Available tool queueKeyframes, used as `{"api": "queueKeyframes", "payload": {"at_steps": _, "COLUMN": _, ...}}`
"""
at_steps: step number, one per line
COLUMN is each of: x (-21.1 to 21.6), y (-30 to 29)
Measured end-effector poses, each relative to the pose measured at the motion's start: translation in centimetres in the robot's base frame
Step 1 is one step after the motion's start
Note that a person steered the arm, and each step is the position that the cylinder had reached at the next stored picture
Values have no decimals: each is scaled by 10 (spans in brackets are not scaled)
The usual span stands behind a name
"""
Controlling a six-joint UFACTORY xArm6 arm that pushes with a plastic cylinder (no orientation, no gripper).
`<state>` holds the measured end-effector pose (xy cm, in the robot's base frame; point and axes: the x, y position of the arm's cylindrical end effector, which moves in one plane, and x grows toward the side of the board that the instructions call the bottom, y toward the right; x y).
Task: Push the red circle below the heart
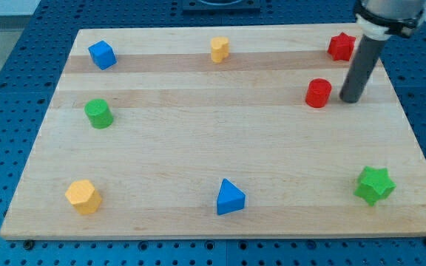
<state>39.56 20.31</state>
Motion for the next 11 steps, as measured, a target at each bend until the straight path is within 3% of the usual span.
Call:
{"api": "queueKeyframes", "payload": {"at_steps": 6, "x": 0, "y": -142}}
{"api": "queueKeyframes", "payload": {"at_steps": 8, "x": 1, "y": -89}}
{"api": "queueKeyframes", "payload": {"at_steps": 10, "x": -41, "y": -102}}
{"api": "queueKeyframes", "payload": {"at_steps": 11, "x": -41, "y": -104}}
